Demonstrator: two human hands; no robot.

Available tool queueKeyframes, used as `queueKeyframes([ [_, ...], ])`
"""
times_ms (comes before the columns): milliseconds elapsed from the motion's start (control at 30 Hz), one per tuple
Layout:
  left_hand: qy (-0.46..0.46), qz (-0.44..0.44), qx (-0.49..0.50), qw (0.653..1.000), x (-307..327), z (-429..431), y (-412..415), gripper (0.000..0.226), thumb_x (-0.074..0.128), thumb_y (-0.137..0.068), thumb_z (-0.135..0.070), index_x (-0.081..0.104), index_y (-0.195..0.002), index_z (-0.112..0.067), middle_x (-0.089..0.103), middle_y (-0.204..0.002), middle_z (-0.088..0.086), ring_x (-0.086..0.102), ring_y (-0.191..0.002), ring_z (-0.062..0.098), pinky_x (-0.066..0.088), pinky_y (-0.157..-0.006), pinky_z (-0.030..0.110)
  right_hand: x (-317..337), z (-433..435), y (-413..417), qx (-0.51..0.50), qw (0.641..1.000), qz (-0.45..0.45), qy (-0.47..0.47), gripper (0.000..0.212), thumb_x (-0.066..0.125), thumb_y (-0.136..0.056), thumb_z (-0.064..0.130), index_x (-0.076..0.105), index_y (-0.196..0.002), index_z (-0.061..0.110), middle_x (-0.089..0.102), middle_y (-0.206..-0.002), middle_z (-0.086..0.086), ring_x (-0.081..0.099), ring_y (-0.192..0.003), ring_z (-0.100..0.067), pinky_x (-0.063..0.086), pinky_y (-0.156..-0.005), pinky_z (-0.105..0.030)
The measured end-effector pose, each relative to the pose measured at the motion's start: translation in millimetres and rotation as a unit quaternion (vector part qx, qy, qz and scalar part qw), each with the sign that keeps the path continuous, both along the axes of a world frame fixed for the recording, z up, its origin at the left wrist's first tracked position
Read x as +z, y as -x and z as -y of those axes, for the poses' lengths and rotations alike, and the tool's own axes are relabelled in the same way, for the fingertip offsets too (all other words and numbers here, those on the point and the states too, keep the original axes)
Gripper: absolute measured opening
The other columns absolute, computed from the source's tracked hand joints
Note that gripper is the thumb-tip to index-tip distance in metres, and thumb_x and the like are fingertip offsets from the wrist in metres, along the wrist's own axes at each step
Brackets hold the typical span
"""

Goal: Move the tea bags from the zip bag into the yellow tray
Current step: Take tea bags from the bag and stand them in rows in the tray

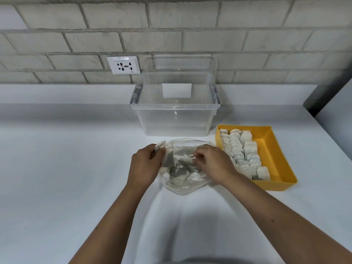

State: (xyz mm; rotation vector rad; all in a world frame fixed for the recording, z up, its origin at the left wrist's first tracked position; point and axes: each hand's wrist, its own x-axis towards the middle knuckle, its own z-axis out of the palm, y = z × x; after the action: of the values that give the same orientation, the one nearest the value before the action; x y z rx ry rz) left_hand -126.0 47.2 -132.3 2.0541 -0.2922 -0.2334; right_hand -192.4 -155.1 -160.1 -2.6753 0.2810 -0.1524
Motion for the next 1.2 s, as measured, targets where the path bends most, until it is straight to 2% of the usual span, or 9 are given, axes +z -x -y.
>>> queueKeyframes([
  [133, 0.005, -0.014, 0.008, 1.000, -0.8, -3.2, -1.1, 0.037, 0.057, -0.084, -0.040, 0.065, -0.077, -0.005, 0.068, -0.071, 0.016, 0.066, -0.072, 0.036, 0.057, -0.077, 0.051, 12.3, 7.9, 6.8, -0.020, 0.971, 0.000, -0.240, 0.009, 0.070, -0.089, 0.021, 0.064, -0.087, 0.014, 0.067, -0.081, -0.006, 0.059, -0.060, -0.013, 0.048, -0.057, -0.025],
  [200, 0.026, -0.038, 0.018, 0.999, -2.5, -2.1, -1.3, 0.030, 0.061, -0.090, -0.030, 0.068, -0.077, -0.004, 0.069, -0.070, 0.016, 0.070, -0.066, 0.027, 0.060, -0.076, 0.049, 22.9, 9.5, 11.4, -0.018, 0.942, -0.011, -0.336, 0.008, 0.068, -0.090, 0.016, 0.065, -0.093, 0.010, 0.064, -0.078, -0.014, 0.059, -0.057, -0.018, 0.049, -0.050, -0.027],
  [400, 0.096, -0.135, 0.004, 0.986, -0.6, 10.7, 4.7, 0.020, 0.059, -0.098, -0.021, 0.074, -0.089, -0.010, 0.071, -0.075, 0.007, 0.070, -0.064, 0.019, 0.061, -0.061, 0.030, 54.2, 11.0, 17.2, -0.005, 0.878, -0.008, -0.478, 0.006, 0.065, -0.091, 0.009, 0.066, -0.095, 0.005, 0.061, -0.067, -0.002, 0.058, -0.057, -0.015, 0.051, -0.053, -0.026],
  [633, 0.193, -0.222, 0.015, 0.956, 1.2, 25.5, 17.5, 0.030, 0.049, -0.105, -0.026, 0.072, -0.105, -0.008, 0.078, -0.092, 0.012, 0.077, -0.081, 0.026, 0.062, -0.070, 0.030, 31.8, -26.1, 21.6, -0.167, 0.764, -0.003, -0.623, 0.003, 0.068, -0.088, 0.010, 0.065, -0.089, 0.009, 0.065, -0.071, -0.003, 0.051, -0.047, -0.010, 0.045, -0.044, -0.020],
  [767, 0.191, -0.228, 0.020, 0.955, -1.6, 27.4, 20.4, 0.039, 0.044, -0.106, -0.033, 0.072, -0.105, -0.006, 0.078, -0.091, 0.012, 0.077, -0.080, 0.026, 0.062, -0.077, 0.035, 24.8, -37.2, 18.9, -0.206, 0.733, 0.002, -0.648, 0.010, 0.071, -0.087, 0.012, 0.062, -0.082, 0.013, 0.061, -0.067, -0.002, 0.050, -0.044, -0.008, 0.044, -0.043, -0.019],
  [867, 0.159, -0.189, 0.018, 0.969, -1.3, 28.6, 22.9, 0.033, 0.053, -0.102, -0.034, 0.074, -0.097, -0.009, 0.077, -0.089, 0.013, 0.077, -0.076, 0.027, 0.060, -0.087, 0.047, 21.9, -38.8, 17.0, -0.205, 0.752, 0.003, -0.627, 0.012, 0.074, -0.084, 0.014, 0.063, -0.089, 0.011, 0.060, -0.068, -0.002, 0.050, -0.046, -0.008, 0.045, -0.044, -0.019],
  [1033, 0.103, -0.072, 0.033, 0.992, 0.3, 20.0, 15.1, 0.033, 0.063, -0.085, -0.039, 0.068, -0.082, -0.007, 0.067, -0.076, 0.022, 0.071, -0.067, 0.030, 0.059, -0.078, 0.054, 19.5, -32.5, 15.7, -0.173, 0.808, 0.013, -0.564, 0.023, 0.074, -0.085, 0.021, 0.067, -0.098, 0.004, 0.064, -0.073, -0.002, 0.053, -0.051, -0.011, 0.048, -0.050, -0.024],
  [1133, -0.013, 0.067, 0.008, 0.998, -0.7, 13.6, 12.5, 0.021, 0.059, -0.092, -0.041, 0.071, -0.089, -0.023, 0.069, -0.066, 0.000, 0.065, -0.065, 0.022, 0.055, -0.069, 0.037, 9.2, -20.9, 9.6, -0.150, 0.909, 0.050, -0.387, 0.024, 0.065, -0.090, 0.037, 0.069, -0.093, 0.013, 0.070, -0.084, 0.001, 0.060, -0.061, -0.012, 0.052, -0.063, -0.031],
  [1200, -0.087, 0.135, -0.011, 0.987, -1.1, 10.4, 12.8, 0.021, 0.053, -0.093, -0.045, 0.070, -0.102, -0.036, 0.073, -0.074, -0.011, 0.069, -0.075, 0.016, 0.054, -0.070, 0.036, 1.9, -16.6, 7.8, -0.084, 0.967, 0.035, -0.240, 0.015, 0.065, -0.091, 0.033, 0.071, -0.092, 0.019, 0.071, -0.086, 0.006, 0.063, -0.074, -0.010, 0.052, -0.071, -0.029],
])
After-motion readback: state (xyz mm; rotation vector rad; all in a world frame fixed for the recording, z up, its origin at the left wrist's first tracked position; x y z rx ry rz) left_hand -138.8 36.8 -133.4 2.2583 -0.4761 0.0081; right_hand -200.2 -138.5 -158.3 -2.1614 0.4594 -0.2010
